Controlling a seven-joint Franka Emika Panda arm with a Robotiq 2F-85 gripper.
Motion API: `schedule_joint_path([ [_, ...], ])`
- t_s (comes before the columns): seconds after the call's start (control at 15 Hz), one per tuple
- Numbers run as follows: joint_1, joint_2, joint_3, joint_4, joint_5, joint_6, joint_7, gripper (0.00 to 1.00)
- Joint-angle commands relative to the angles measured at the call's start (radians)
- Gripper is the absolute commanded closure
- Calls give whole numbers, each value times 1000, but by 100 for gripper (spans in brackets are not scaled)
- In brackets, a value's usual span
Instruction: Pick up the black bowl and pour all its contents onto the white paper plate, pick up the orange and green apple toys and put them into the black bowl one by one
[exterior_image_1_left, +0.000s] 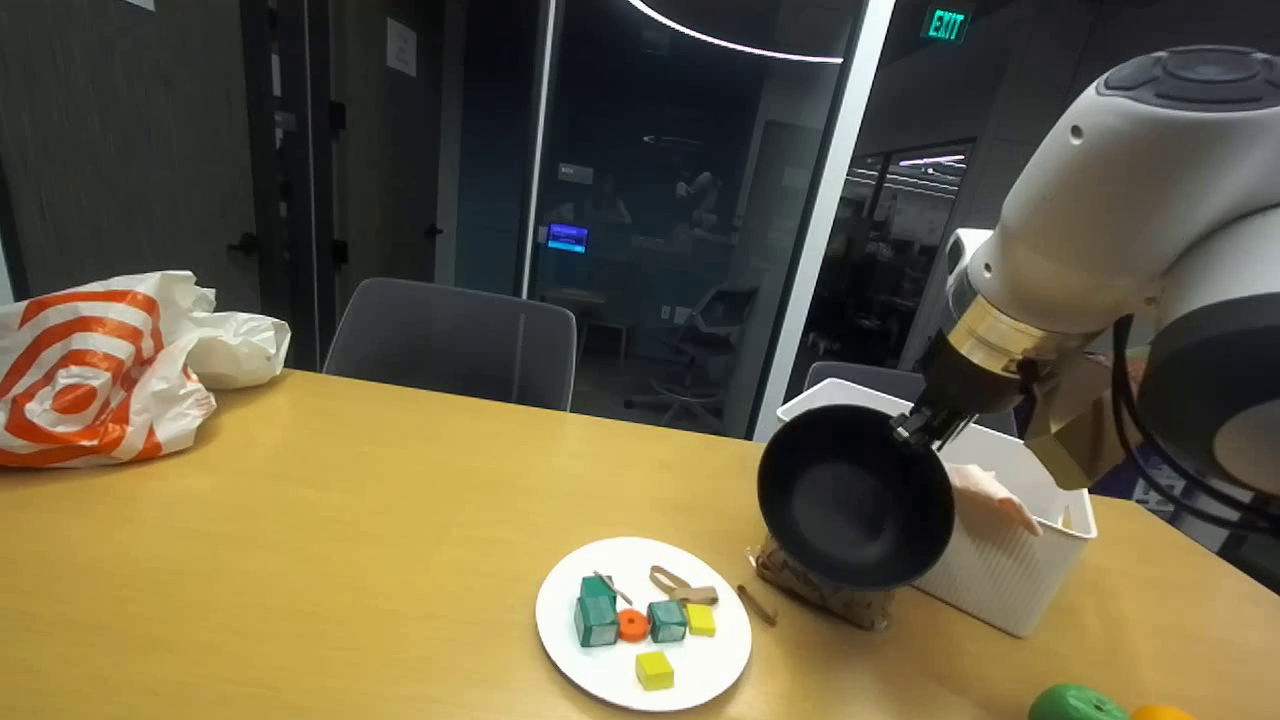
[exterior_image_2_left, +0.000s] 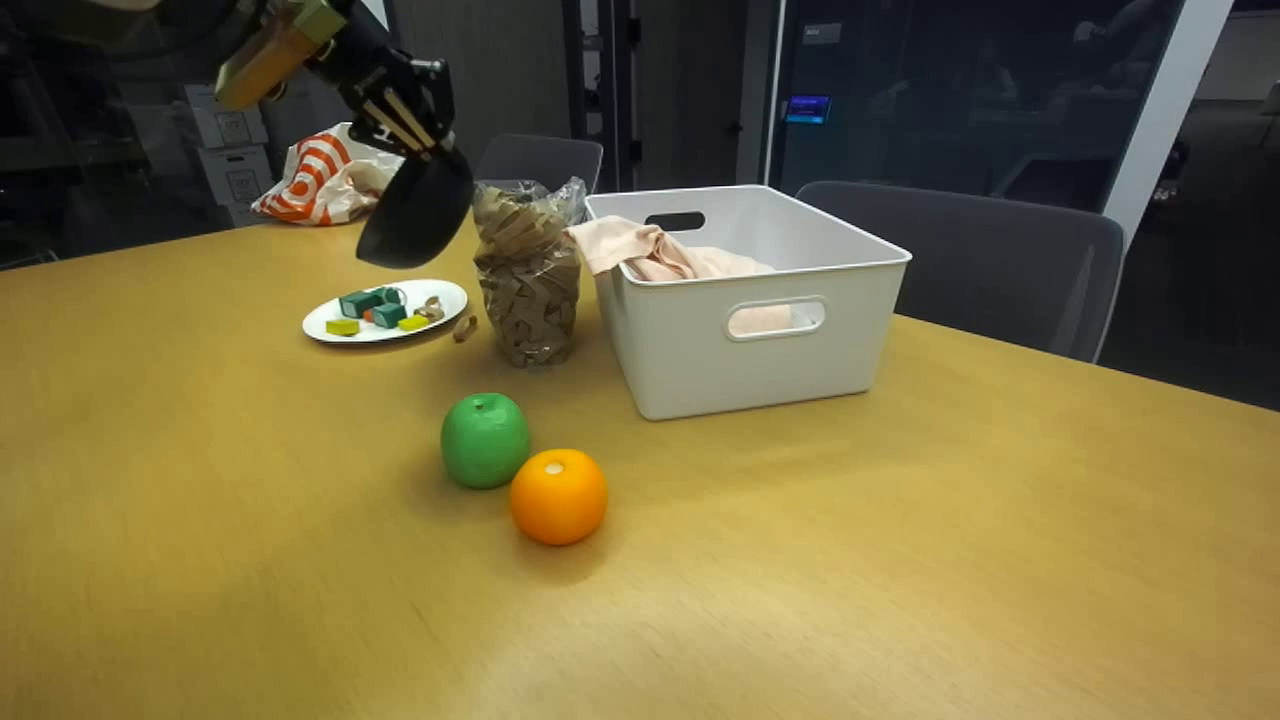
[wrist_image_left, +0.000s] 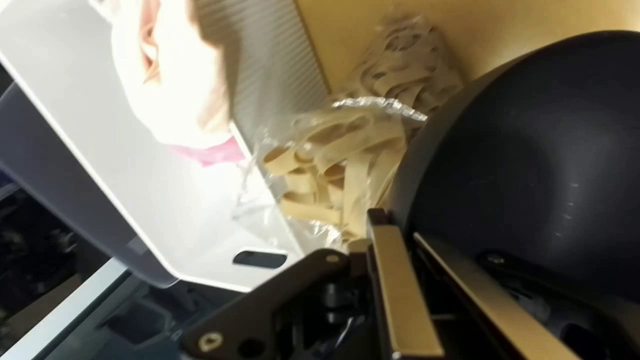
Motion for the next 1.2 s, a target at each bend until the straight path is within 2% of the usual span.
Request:
schedule_joint_path([
  [0.0, 62, -34, -55, -46, 274, -69, -219, 95],
  [0.07, 74, -37, -65, -50, 352, -108, -279, 95],
  [0.13, 3, -36, 5, -50, 445, -148, -344, 95],
  [0.27, -7, -26, 13, -39, 572, -259, -432, 95],
  [0.47, -37, -6, 29, -33, 661, -386, -491, 95],
  [0.6, -59, 1, 34, -49, 671, -361, -500, 95],
  [0.93, -110, 31, 25, -97, 673, -191, -511, 96],
  [1.13, -131, 56, 20, -111, 695, -144, -527, 96],
])
